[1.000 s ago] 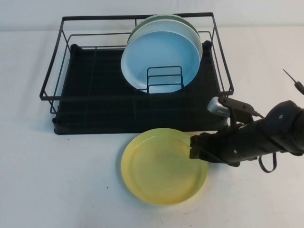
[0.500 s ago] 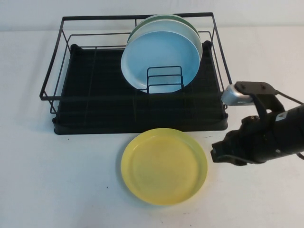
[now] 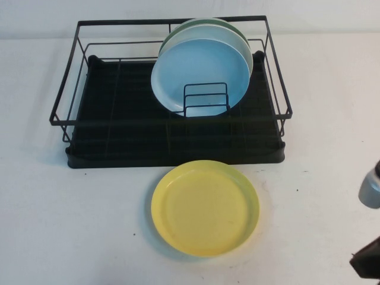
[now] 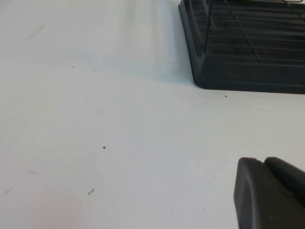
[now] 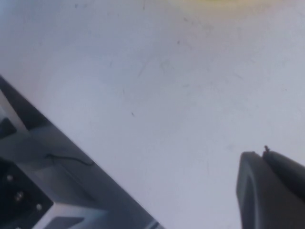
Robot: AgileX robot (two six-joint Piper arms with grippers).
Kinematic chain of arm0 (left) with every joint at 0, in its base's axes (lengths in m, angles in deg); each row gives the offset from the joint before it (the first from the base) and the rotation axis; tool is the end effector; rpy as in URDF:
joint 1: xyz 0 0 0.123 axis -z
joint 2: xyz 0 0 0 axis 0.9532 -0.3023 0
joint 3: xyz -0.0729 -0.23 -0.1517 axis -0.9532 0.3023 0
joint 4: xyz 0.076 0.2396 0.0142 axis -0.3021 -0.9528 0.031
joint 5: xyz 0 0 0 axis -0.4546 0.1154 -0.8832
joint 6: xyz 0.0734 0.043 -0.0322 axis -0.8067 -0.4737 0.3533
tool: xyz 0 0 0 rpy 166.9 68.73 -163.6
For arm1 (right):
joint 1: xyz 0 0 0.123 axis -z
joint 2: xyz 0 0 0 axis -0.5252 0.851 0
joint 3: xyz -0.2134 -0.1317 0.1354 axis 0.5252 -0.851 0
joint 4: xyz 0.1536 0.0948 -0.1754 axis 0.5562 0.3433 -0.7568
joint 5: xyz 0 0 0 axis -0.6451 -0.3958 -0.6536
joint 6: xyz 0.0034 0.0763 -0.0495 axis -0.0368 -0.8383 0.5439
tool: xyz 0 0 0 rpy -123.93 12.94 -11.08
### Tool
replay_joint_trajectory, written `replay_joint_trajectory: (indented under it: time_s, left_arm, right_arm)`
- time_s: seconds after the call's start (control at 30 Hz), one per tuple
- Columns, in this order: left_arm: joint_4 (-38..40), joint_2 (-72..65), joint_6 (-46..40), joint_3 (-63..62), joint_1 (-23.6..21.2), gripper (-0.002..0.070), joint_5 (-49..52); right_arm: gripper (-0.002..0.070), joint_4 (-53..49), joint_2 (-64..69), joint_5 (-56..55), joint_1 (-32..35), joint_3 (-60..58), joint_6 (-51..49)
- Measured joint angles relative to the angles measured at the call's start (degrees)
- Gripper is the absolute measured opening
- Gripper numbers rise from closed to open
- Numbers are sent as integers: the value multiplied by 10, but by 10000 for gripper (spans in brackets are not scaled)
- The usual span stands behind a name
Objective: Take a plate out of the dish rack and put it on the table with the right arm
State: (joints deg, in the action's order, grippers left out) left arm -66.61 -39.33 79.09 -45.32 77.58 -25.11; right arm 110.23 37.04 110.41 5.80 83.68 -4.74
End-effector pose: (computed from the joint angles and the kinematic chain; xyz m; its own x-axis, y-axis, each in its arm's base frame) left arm 0.0532 -0.0024 0.1742 -0.2686 0.0411 -0.9624 0.0688 0.9974 0.0234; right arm 0.1364 0.0984 0.3131 -0.7262 -0.5389 -0.4269 -0.6620 0.7157 0.2227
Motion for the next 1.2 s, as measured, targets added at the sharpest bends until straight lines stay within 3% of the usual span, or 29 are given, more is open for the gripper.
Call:
replay_joint_trajectory:
  time_s: [0.13, 0.23, 0.53, 0.7, 0.83, 0.93, 1.2]
  left_arm:
    - [0, 0, 0, 0, 0, -4, 0]
    - [0, 0, 0, 0, 0, -4, 0]
    - [0, 0, 0, 0, 0, -4, 0]
    - [0, 0, 0, 0, 0, -4, 0]
    - [0, 0, 0, 0, 0, -4, 0]
    - [0, 0, 0, 0, 0, -4, 0]
    - [0, 0, 0, 0, 0, -4, 0]
  right_arm:
    - [-18, -47, -18, 27, 0, 0, 0]
    - [-18, -96, -30, -16, 4, -18, -8]
    - [-18, -128, -227, -321, 101, -236, 4]
    - [-18, -114, -349, -542, 176, -399, 14]
    - [-18, -71, -424, -654, 214, -491, 15]
    - [-18, -30, -481, -661, 228, -514, 15]
    - [-18, 25, -580, -555, 236, -517, 15]
